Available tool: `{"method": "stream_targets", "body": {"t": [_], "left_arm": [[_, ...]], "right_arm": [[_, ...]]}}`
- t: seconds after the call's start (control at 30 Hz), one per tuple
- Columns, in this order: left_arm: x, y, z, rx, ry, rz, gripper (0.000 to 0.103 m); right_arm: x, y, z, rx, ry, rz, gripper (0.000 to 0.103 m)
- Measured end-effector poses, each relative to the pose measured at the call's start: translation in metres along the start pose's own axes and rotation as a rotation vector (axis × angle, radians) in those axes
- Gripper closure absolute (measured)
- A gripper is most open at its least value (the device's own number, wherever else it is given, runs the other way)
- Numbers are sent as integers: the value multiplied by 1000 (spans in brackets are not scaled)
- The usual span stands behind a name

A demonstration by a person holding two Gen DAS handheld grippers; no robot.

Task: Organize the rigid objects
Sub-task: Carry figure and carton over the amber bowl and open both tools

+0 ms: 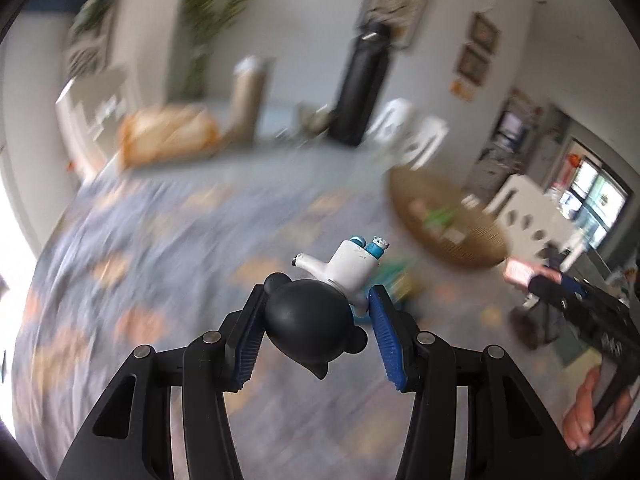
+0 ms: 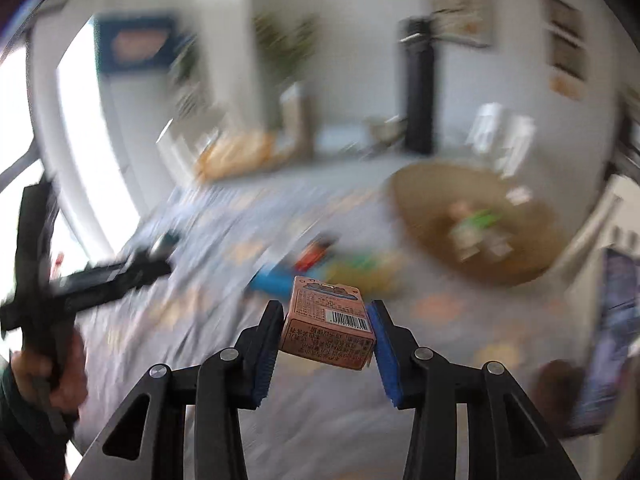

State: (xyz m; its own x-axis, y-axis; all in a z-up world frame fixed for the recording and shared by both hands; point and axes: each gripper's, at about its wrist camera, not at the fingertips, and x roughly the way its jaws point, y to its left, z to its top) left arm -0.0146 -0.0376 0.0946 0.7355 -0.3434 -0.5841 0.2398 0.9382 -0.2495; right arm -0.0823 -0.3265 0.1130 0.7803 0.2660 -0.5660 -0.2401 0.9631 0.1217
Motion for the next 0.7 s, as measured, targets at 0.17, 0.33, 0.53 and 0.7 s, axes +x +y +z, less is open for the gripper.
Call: {"method": "stream_targets", "body": {"t": [0.17, 0.33, 0.53, 0.7], "left_arm": [[18, -74, 66, 88, -45, -120, 55], [64, -115, 86, 138, -18, -158, 55], [157, -128, 72, 112, 163, -163, 55], [177, -129, 65, 93, 191, -181, 55]], "right_arm": [[-20, -46, 50, 126, -95, -136, 60], [-2, -67, 67, 192, -73, -184, 60], [60, -99, 60, 279, 113, -244, 60], [83, -111, 53, 285, 184, -285, 60]]}}
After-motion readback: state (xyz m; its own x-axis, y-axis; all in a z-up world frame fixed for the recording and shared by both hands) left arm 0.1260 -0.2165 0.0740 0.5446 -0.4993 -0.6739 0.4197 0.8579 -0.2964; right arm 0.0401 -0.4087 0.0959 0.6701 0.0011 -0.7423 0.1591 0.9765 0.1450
